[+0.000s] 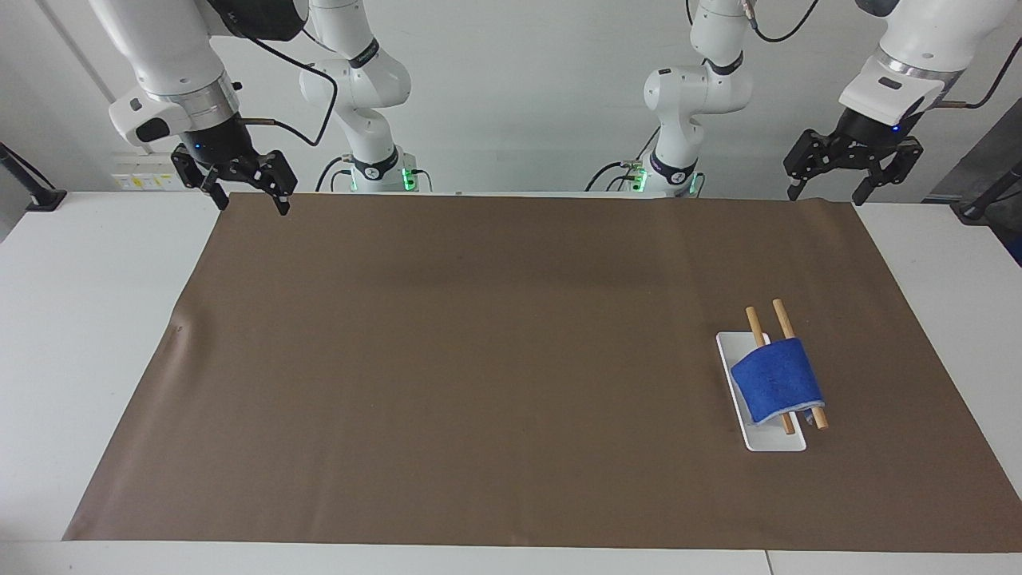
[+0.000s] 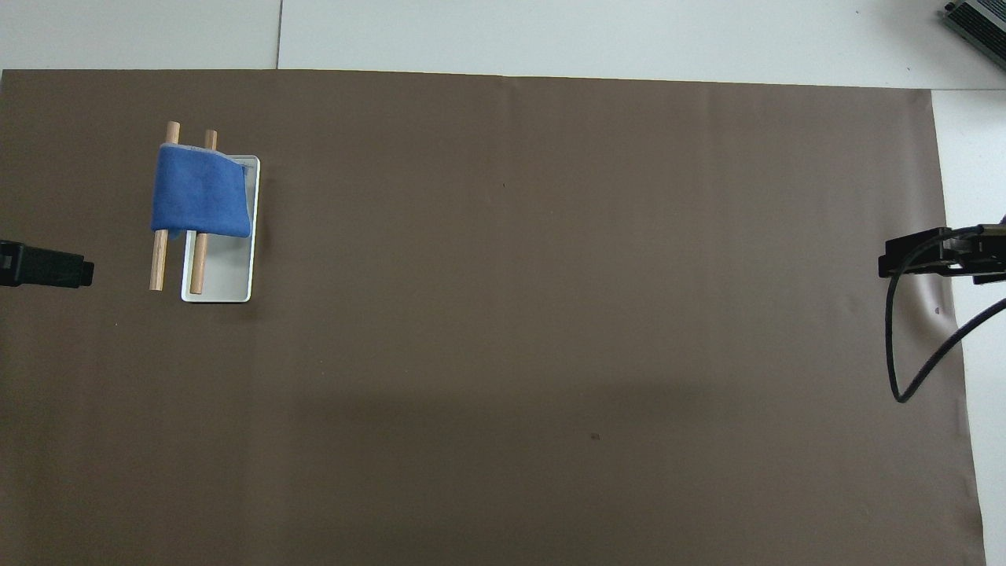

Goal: Right arm passes towel to left arm to hang

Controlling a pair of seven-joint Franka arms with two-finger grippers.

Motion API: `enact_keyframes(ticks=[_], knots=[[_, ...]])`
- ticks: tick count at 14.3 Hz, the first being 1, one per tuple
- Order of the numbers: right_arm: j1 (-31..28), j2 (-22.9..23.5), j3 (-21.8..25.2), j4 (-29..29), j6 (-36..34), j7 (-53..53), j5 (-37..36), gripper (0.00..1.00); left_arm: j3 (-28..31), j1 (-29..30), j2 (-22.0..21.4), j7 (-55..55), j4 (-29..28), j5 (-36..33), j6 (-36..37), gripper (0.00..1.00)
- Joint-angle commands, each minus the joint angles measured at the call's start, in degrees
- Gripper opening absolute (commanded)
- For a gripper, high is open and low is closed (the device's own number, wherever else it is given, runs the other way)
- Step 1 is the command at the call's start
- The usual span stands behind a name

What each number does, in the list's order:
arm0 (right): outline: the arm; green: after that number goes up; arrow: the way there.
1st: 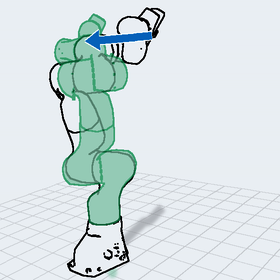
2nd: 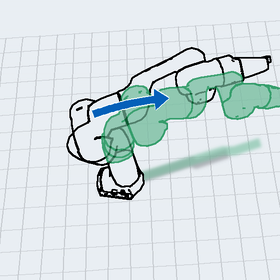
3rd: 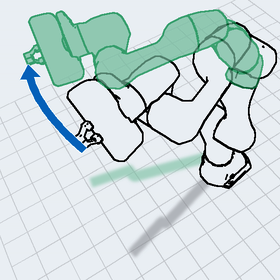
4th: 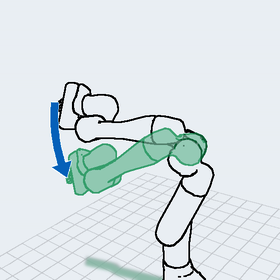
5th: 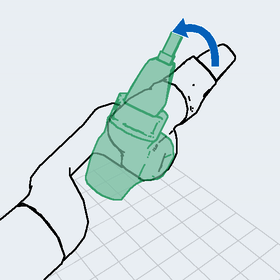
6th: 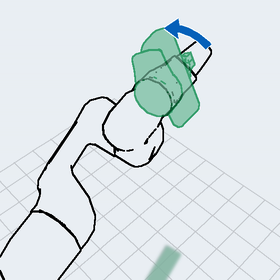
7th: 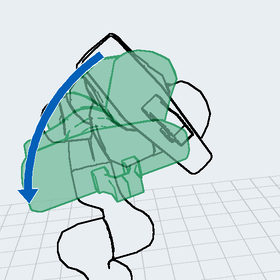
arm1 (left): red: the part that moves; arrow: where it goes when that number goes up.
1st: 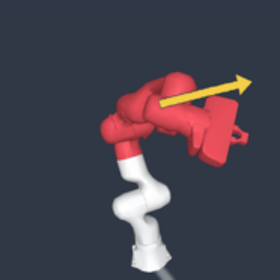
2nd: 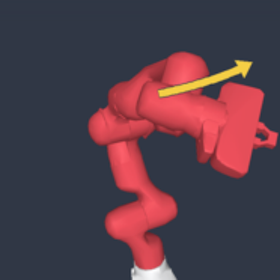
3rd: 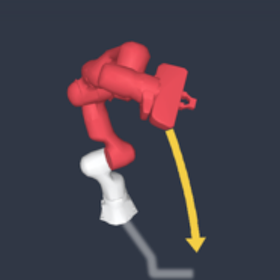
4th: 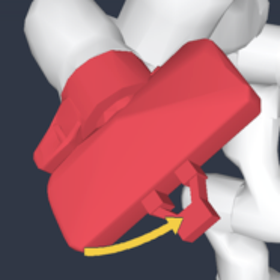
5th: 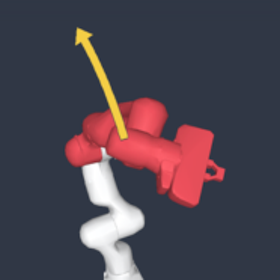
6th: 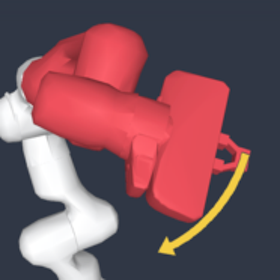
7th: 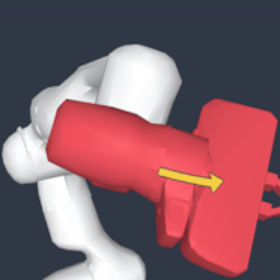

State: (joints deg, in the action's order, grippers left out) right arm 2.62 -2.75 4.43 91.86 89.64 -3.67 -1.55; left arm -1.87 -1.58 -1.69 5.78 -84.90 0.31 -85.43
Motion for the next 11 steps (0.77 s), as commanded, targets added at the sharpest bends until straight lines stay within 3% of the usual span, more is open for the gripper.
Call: enact_keyframes(ticks=[1, 11], knots=[[-0.43, 0.02, -0.22, -0.11, -0.7, -0.9, -0.65, 1.0, -0.33, 0.79, -0.94, 0.11, -1.14, -0.92, 1.76, 1.0], [-0.34, -0.59, -0.22, 1.04, -0.79, -1.95, -0.65, 1.0, -0.33, 0.43, -2.44, -0.24, -3.87, -1.01, -0.35, 1.0]])
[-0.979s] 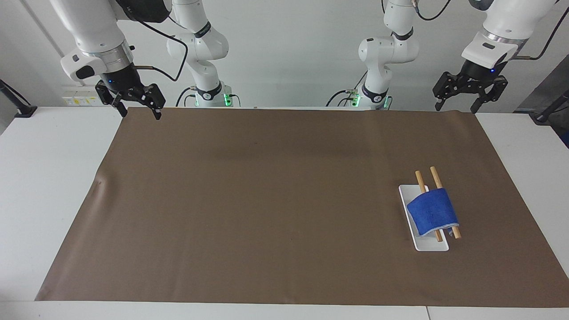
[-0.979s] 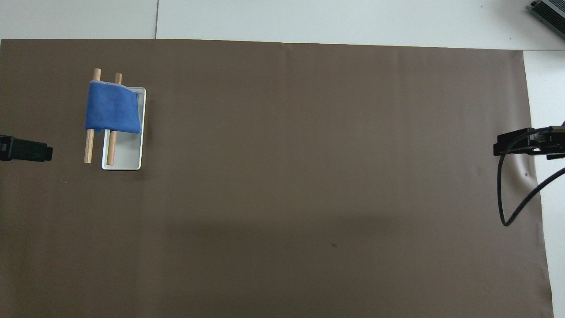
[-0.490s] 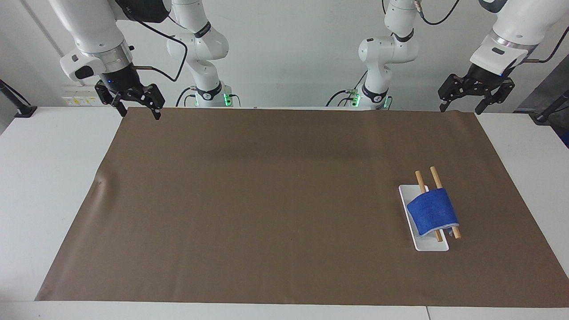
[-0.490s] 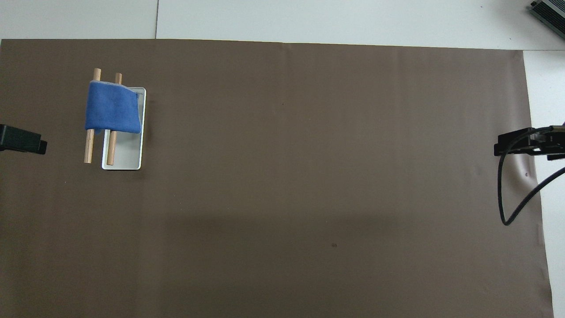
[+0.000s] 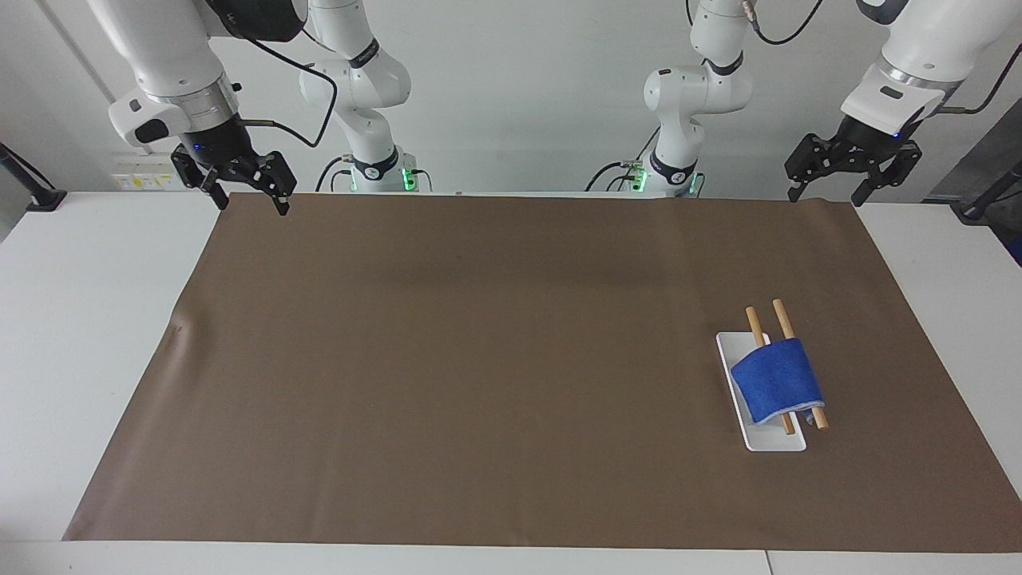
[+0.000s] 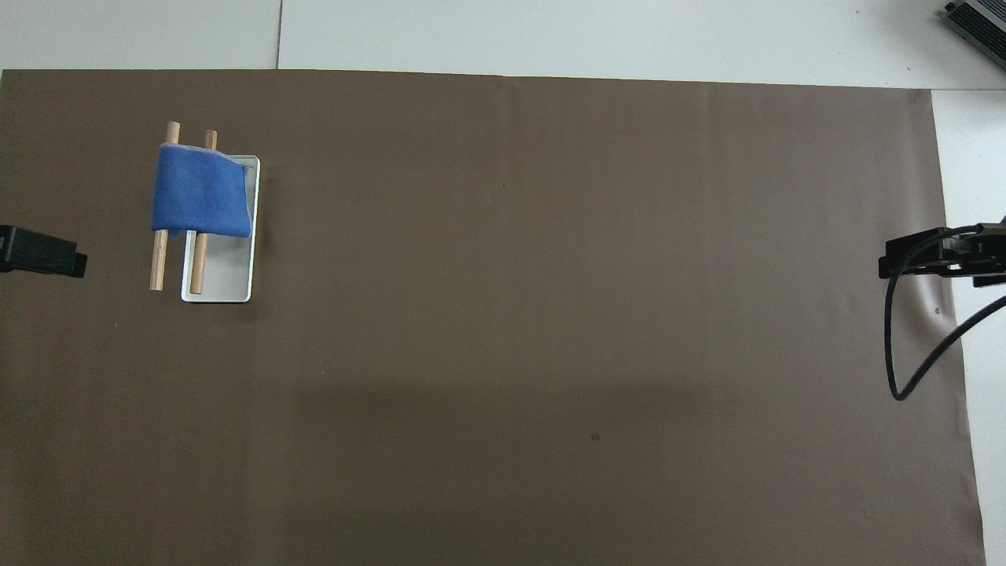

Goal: Right arm passes towel to left arm to hang

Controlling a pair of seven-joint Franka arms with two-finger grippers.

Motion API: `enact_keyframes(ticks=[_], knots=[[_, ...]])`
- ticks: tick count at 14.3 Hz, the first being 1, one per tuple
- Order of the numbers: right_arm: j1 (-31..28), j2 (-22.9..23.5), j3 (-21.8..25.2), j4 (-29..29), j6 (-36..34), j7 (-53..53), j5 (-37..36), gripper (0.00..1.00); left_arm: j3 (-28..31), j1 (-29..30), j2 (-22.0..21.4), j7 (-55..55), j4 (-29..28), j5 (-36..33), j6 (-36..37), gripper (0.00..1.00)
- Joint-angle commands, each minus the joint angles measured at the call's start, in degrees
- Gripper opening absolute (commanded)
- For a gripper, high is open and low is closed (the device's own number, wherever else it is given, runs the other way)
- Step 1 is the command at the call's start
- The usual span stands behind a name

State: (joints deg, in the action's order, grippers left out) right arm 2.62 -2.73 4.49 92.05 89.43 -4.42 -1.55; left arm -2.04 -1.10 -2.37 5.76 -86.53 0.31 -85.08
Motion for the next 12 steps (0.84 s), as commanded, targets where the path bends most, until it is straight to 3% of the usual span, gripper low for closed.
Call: enact_keyframes(ticks=[1, 12], knots=[[-0.33, -0.69, -0.27, 0.93, -0.57, -1.12, -0.65, 1.0, -0.16, -0.05, -1.85, -0.31, -2.68, -1.01, -0.79, 1.0], [-0.42, -0.69, -0.27, 0.93, -1.18, -1.12, -0.56, 1.0, -0.16, 0.31, -2.64, -3.48, -4.08, -1.01, 0.0, 1.0]])
